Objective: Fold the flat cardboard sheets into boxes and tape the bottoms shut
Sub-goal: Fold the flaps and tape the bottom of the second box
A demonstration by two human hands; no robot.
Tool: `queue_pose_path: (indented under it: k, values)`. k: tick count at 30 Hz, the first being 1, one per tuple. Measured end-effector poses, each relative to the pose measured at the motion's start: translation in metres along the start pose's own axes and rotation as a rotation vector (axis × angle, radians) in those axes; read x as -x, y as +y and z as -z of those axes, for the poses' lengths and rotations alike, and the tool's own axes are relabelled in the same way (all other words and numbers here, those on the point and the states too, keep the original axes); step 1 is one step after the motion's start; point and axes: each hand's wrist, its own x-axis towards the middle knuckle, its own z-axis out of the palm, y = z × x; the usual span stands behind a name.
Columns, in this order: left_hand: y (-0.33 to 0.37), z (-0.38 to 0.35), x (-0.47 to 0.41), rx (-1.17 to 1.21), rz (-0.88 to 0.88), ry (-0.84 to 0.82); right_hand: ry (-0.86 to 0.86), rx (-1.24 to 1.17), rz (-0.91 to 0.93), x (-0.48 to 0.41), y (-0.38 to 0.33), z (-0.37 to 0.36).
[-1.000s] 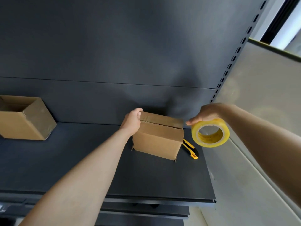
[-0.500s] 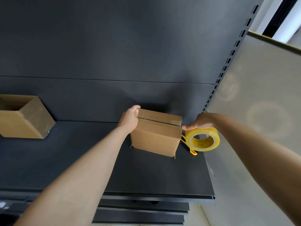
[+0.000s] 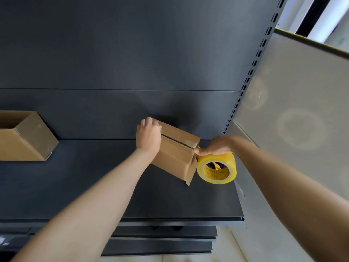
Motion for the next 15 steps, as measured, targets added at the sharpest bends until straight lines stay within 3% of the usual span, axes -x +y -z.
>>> queue_pose_path:
  k: [3,9,12,15]
  values:
    - [0.020,0.001,0.017,0.024,-0.013,-0.187,-0.040,-0.020,0.024,-0.002,-0.013,-0.007]
    - [0.026,-0.001,0.032,0.234,-0.074,-0.239,0.023,-0.057,0.061,0.001,-0.041,-0.018]
    - [0.015,-0.001,0.033,0.164,-0.111,-0.312,0.041,-0.181,0.123,0.000,-0.044,-0.028]
    - [0.006,0.000,0.031,0.115,-0.152,-0.372,-0.079,-0.440,0.094,0.005,-0.039,-0.043]
